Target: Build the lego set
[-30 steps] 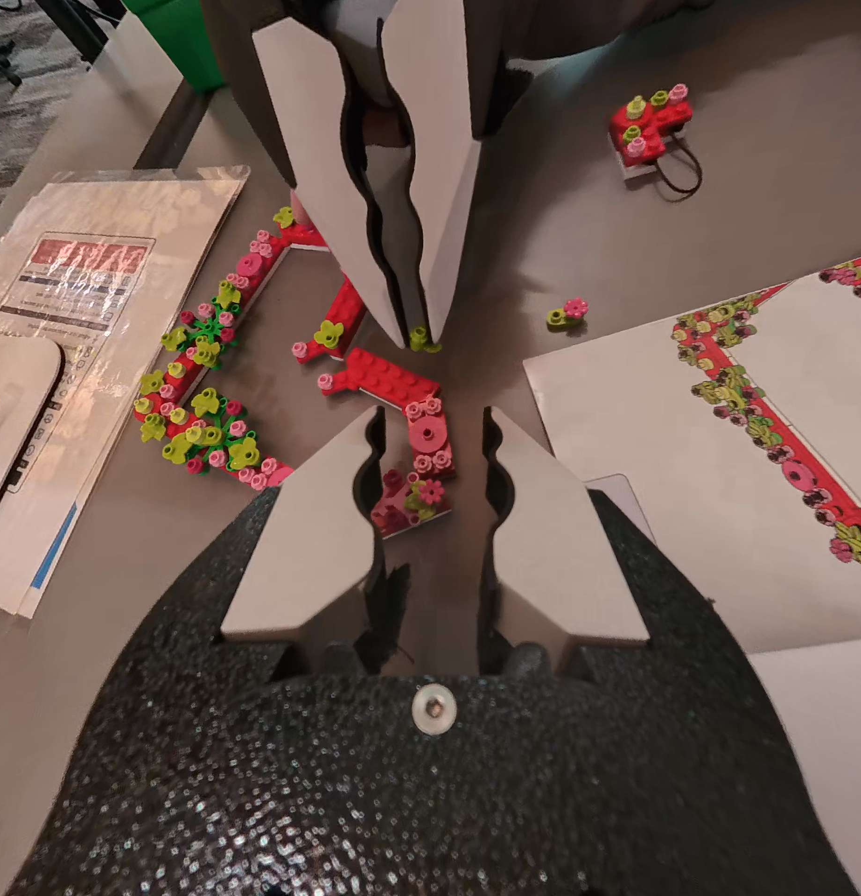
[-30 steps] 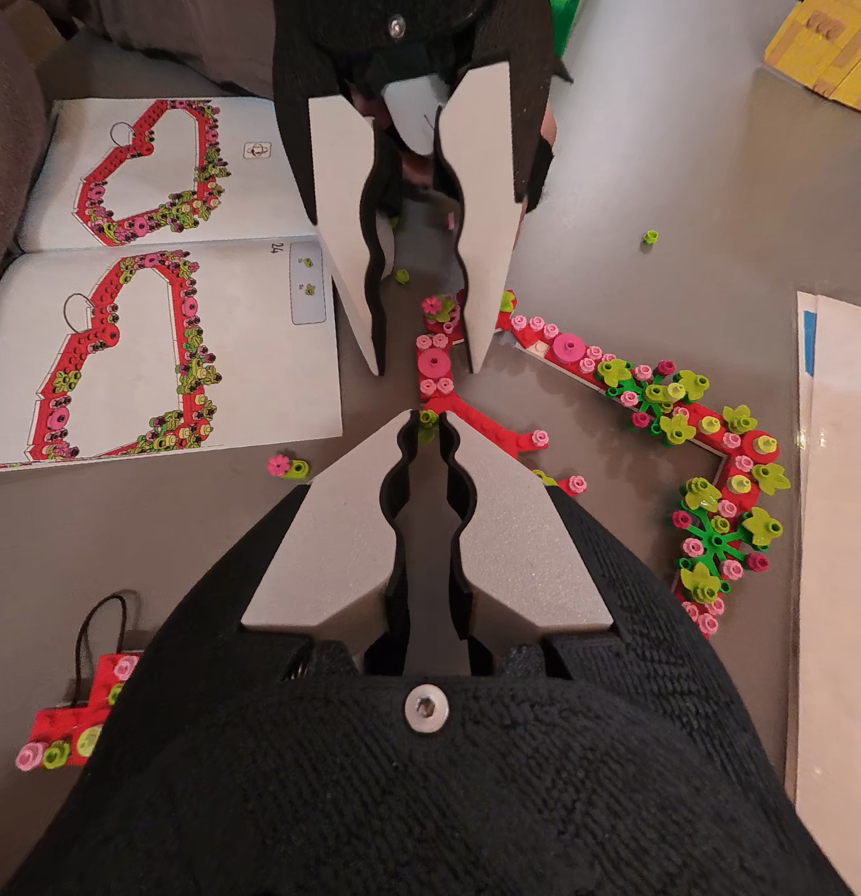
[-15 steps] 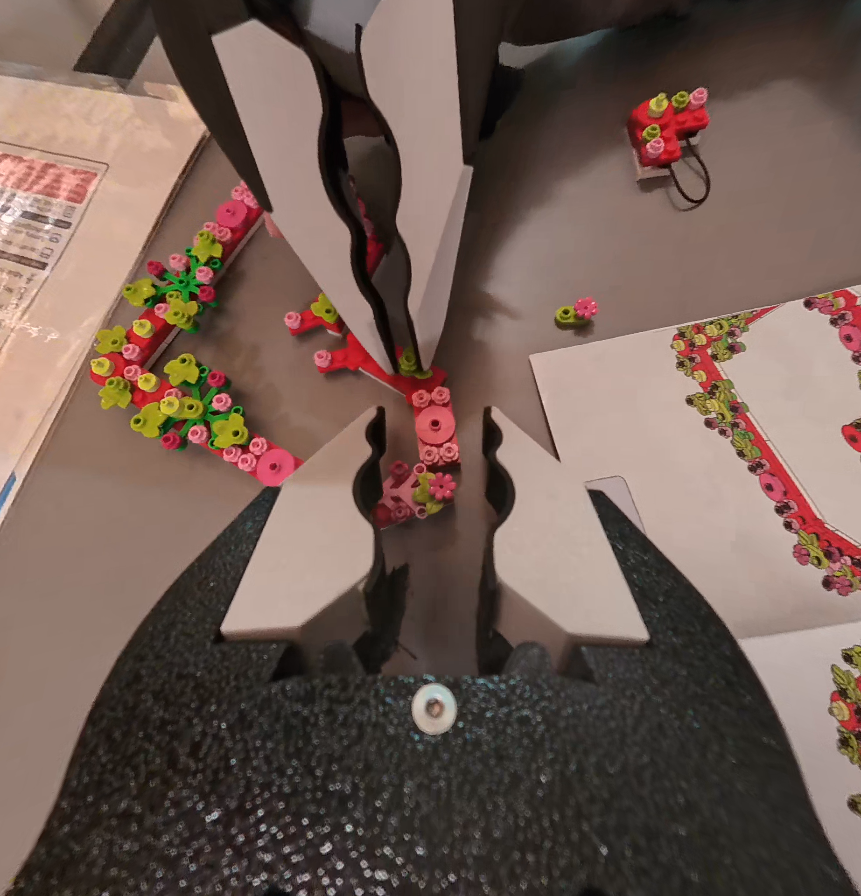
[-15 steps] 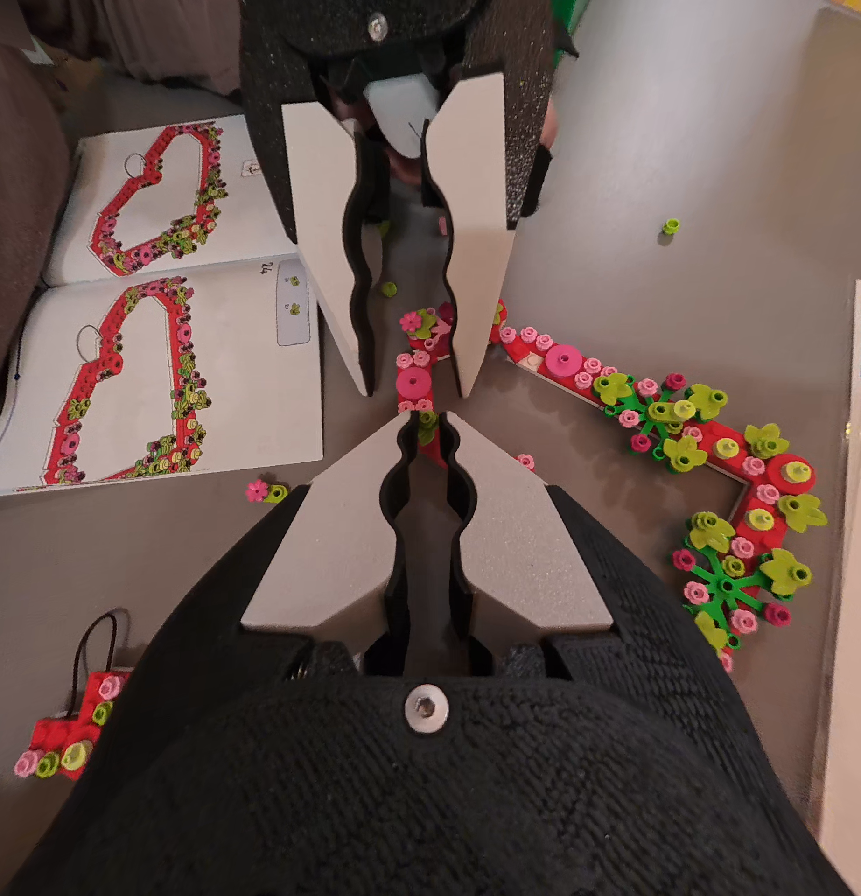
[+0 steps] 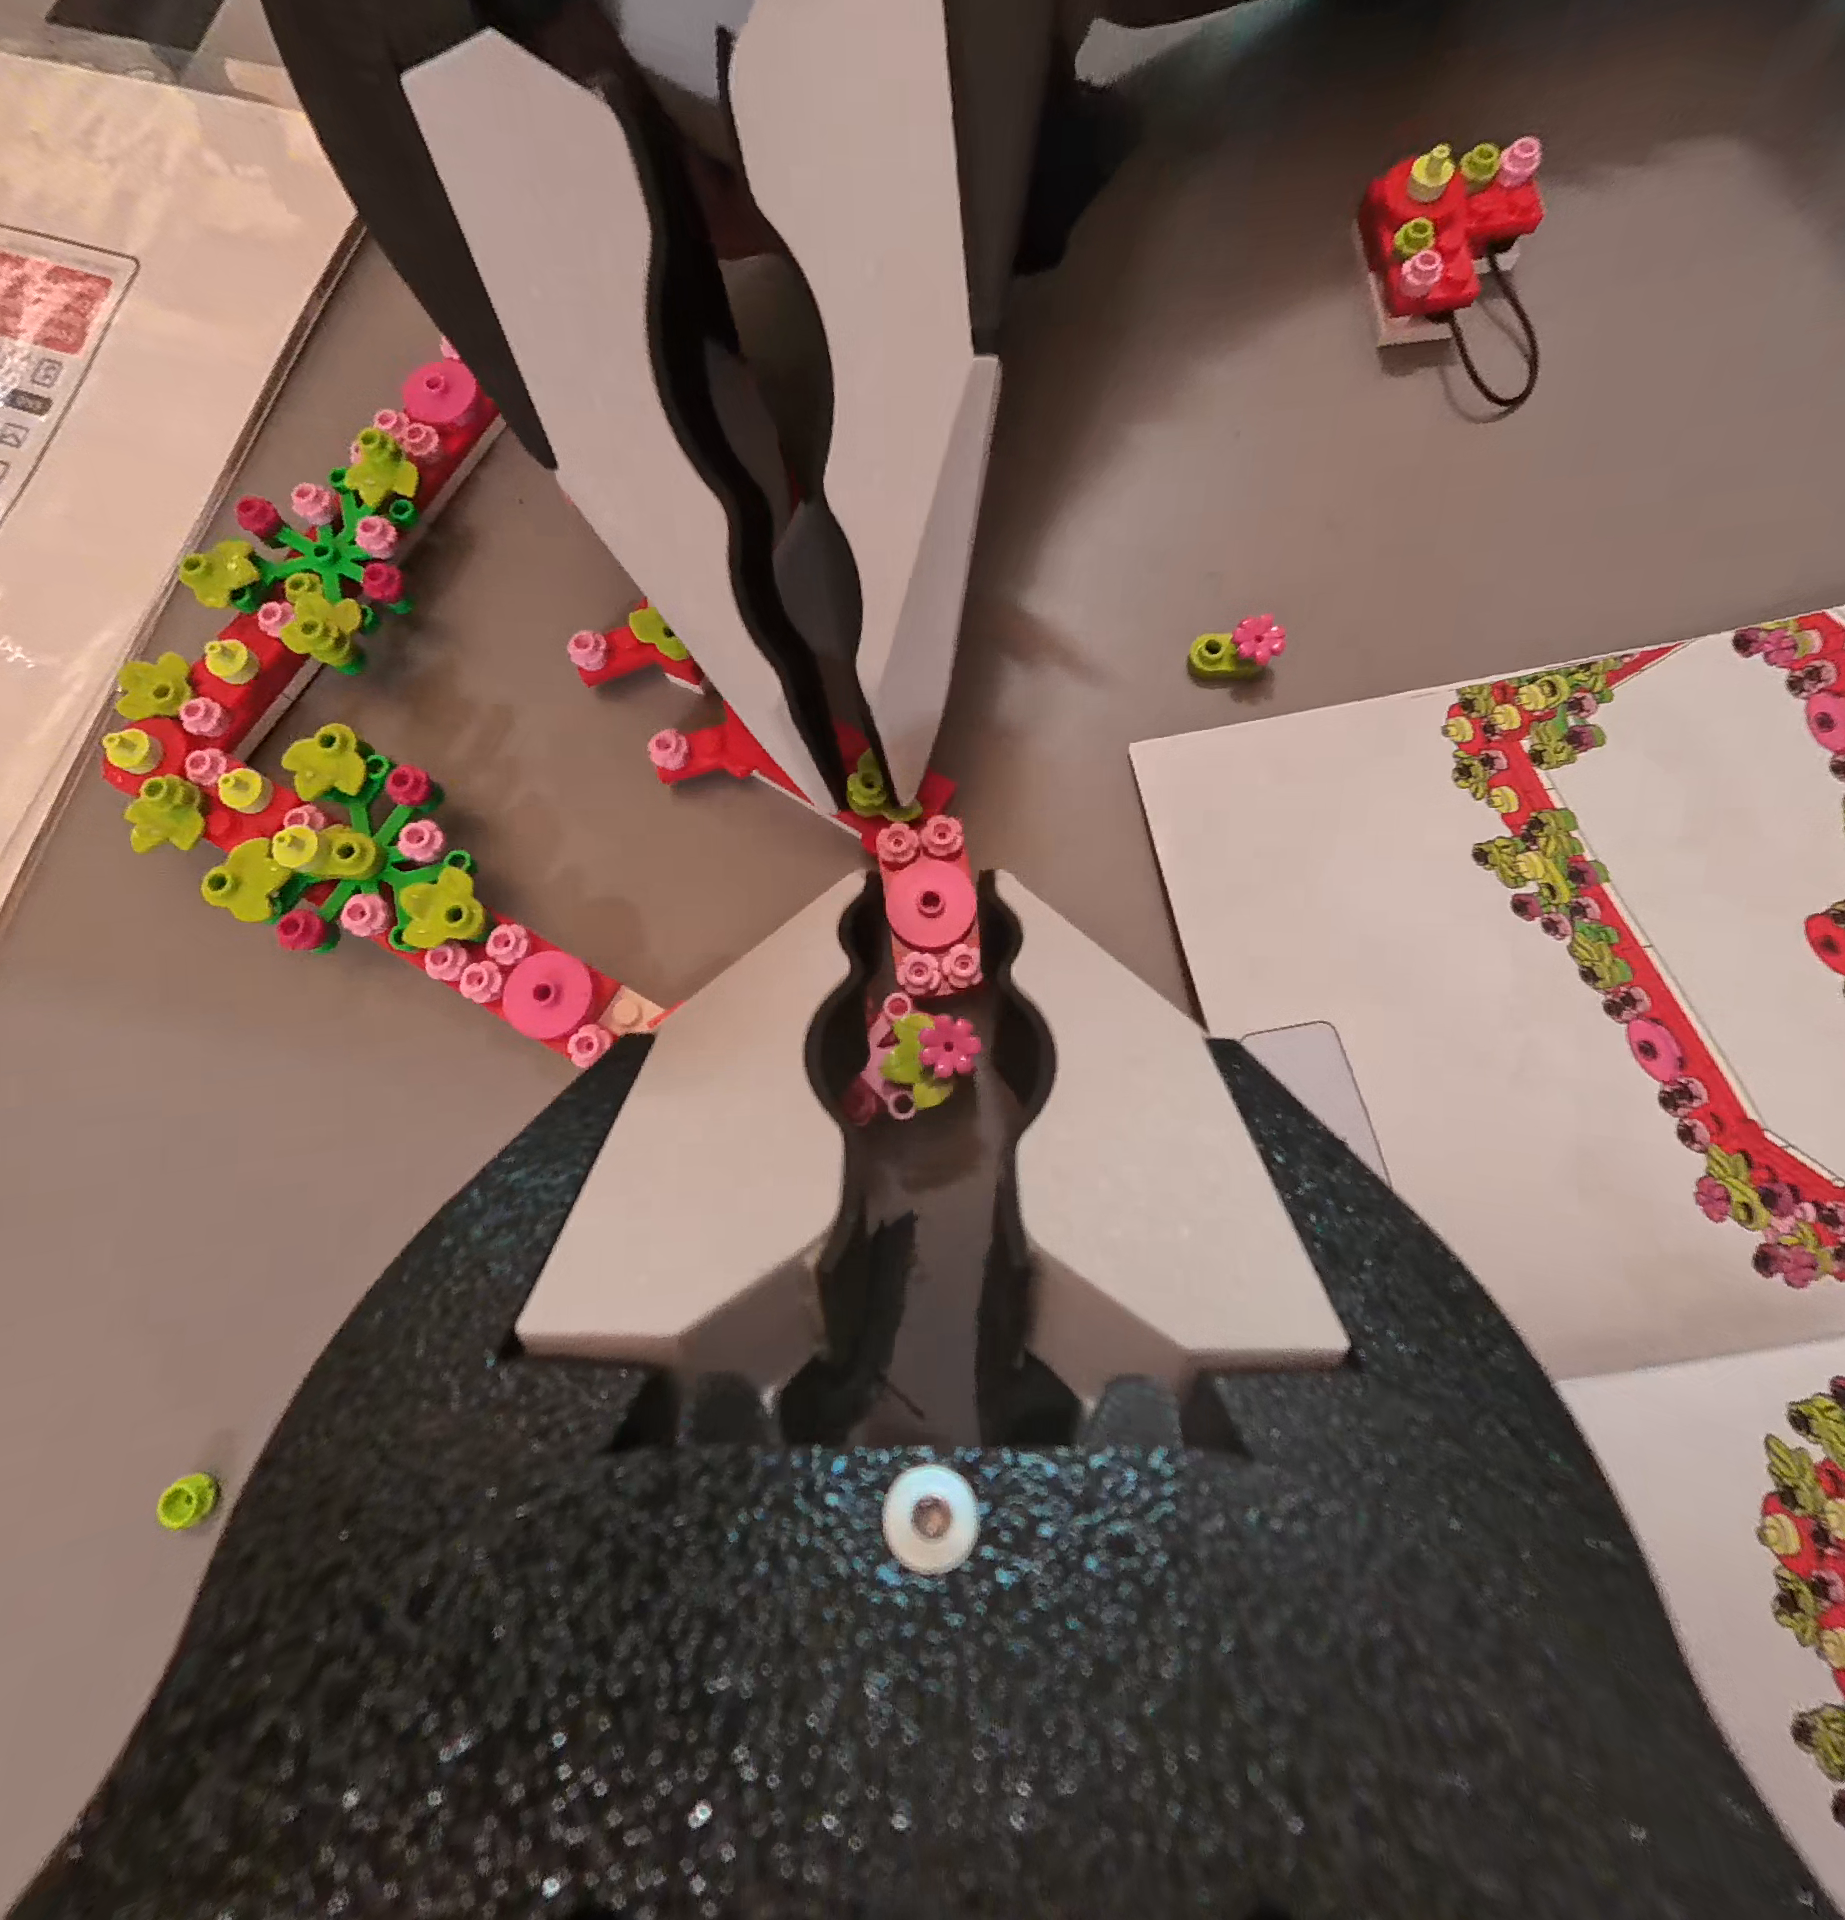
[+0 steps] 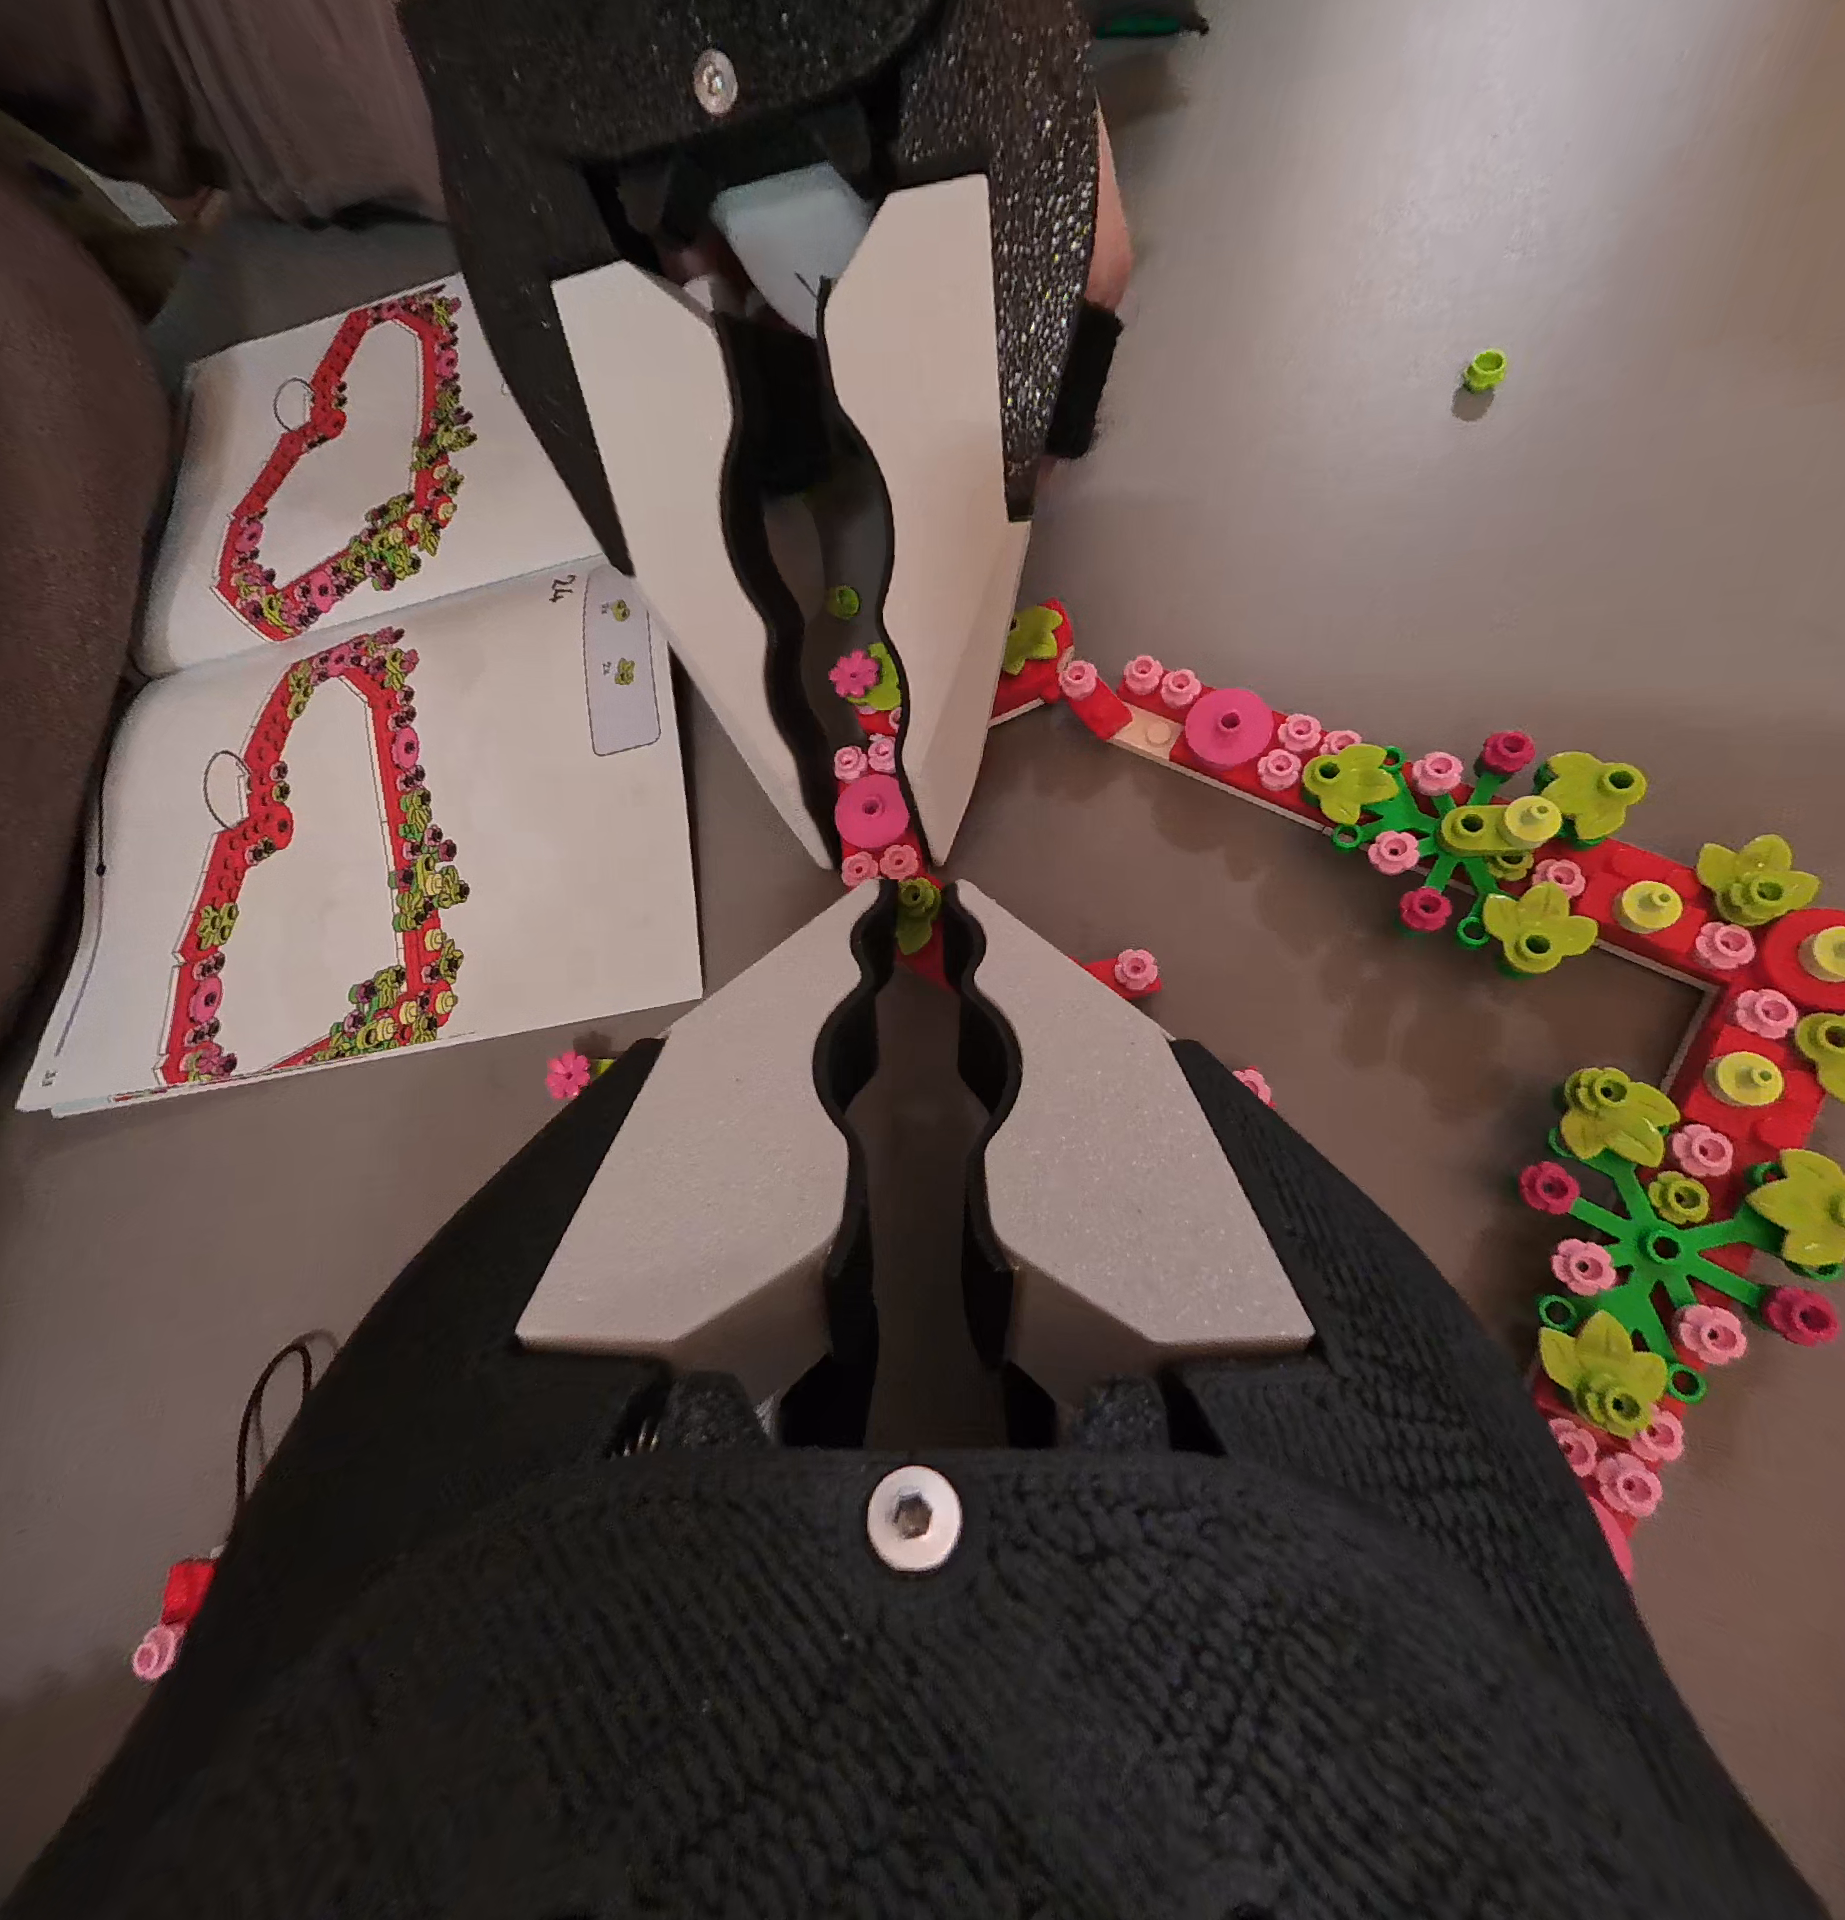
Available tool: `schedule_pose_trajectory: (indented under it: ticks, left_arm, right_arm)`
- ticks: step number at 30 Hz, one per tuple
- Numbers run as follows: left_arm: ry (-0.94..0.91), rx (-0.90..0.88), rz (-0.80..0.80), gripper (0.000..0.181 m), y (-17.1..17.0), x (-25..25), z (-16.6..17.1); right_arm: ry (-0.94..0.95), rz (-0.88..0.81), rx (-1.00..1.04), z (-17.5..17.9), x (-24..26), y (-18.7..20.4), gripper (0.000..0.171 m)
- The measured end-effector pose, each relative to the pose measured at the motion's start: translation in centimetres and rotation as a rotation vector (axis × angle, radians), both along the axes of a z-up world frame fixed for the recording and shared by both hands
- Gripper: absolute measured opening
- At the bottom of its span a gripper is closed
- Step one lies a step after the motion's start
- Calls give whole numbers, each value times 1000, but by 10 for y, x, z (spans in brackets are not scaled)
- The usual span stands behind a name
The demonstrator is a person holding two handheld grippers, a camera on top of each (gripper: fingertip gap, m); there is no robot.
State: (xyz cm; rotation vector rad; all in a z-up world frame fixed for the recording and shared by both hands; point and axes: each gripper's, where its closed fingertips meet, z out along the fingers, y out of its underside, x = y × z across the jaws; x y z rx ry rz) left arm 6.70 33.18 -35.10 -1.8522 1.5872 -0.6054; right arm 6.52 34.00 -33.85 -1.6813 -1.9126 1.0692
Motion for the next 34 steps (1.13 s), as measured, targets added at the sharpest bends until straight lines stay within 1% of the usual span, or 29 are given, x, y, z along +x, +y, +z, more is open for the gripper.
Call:
schedule_pose_trajectory:
  ticks: [1,5,7,12,28,32,34]
  left_arm:
    - [0,0,2,16,0,0,0]
    - [2,9,4,16,1,0,0]
    - [2,16,0,16,2,0,0]
    - [1,14,0,15,1,0,0]
    - [-6,-5,1,16,1,0,0]
    - [-9,-3,5,15,1,0,0]
    - [-12,-9,16,15,3,-1,1]
  right_arm:
    - [-1,1,3,0,0,0,7]
    - [-2,-1,27,0,0,1,7]
    - [-3,-3,39,-1,0,1,11]
    - [0,-7,49,0,0,2,13]
    - [-8,-19,37,0,1,3,22]
    - [24,11,72,7,5,0,34]
    - [58,38,178,13,7,-2,44]
